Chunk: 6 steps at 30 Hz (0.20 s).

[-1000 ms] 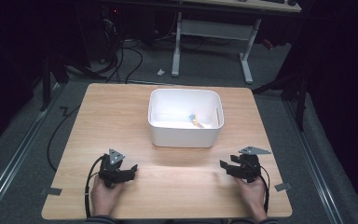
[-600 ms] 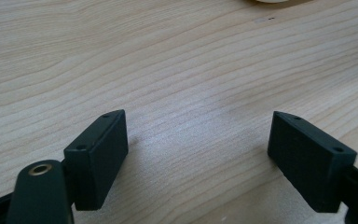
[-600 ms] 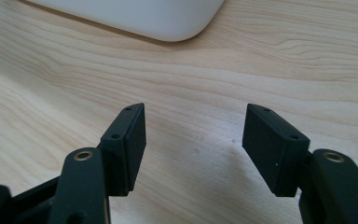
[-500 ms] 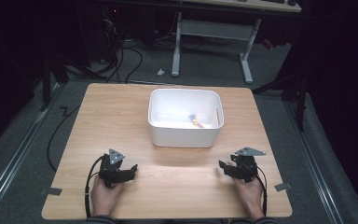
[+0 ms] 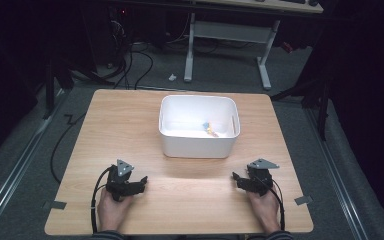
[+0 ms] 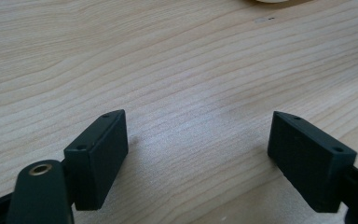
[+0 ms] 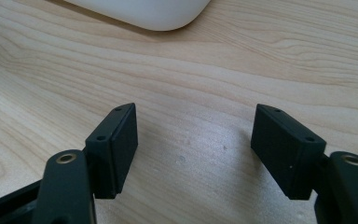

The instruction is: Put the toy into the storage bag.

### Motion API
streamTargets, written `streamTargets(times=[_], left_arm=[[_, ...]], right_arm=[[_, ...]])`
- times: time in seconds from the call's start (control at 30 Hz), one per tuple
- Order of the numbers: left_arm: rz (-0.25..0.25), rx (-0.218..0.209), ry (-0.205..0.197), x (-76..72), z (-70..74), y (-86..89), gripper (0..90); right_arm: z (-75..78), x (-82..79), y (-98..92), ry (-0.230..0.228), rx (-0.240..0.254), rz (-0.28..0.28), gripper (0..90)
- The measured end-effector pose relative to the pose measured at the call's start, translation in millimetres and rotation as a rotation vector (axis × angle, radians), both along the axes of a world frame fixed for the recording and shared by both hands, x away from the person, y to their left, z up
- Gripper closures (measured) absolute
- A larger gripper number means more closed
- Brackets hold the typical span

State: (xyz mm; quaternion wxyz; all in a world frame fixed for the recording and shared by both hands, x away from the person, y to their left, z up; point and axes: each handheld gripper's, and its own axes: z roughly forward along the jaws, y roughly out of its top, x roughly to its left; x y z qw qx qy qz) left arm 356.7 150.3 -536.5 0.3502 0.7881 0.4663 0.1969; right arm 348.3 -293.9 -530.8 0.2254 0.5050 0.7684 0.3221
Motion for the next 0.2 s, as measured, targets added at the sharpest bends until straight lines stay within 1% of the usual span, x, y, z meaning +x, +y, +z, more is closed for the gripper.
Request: streamTargets(times=[0.2], left_arm=[[0.002, 0.000, 0.000, -0.3, 0.0, 0.0, 20.3]], right_arm=[[0.0, 0.3, 0.4, 0.003, 0.004, -0.003, 31.2]])
